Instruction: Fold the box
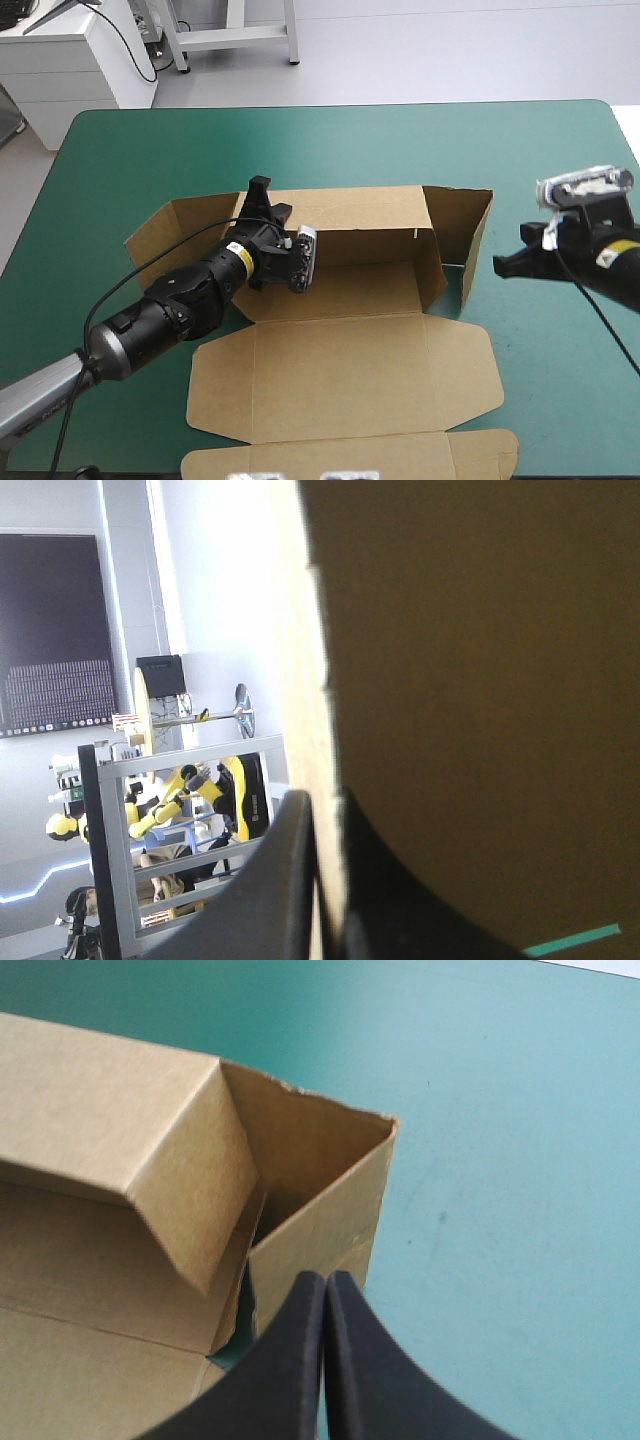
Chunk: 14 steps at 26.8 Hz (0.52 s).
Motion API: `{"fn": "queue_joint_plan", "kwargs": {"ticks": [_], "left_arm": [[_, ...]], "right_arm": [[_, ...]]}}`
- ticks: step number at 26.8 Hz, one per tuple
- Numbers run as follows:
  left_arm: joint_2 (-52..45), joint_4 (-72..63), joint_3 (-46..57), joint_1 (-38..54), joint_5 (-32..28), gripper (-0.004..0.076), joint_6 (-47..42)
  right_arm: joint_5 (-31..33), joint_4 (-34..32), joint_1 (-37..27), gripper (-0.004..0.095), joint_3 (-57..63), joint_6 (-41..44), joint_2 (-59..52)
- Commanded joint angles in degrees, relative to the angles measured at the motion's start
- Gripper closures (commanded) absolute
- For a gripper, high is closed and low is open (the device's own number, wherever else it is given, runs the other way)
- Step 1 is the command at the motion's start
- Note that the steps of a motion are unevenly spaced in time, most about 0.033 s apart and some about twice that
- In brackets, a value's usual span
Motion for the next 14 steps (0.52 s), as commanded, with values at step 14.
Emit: {"fn": "queue_joint_plan", "kwargs": {"ticks": [14], "left_arm": [[-2.79,2.12,0.28,-0.27,-0.71,0.0731,-5.62]], "right_arm": [[13.88,4.15,-0.38,0.0923,-36.55,3.31,38.64]]}}
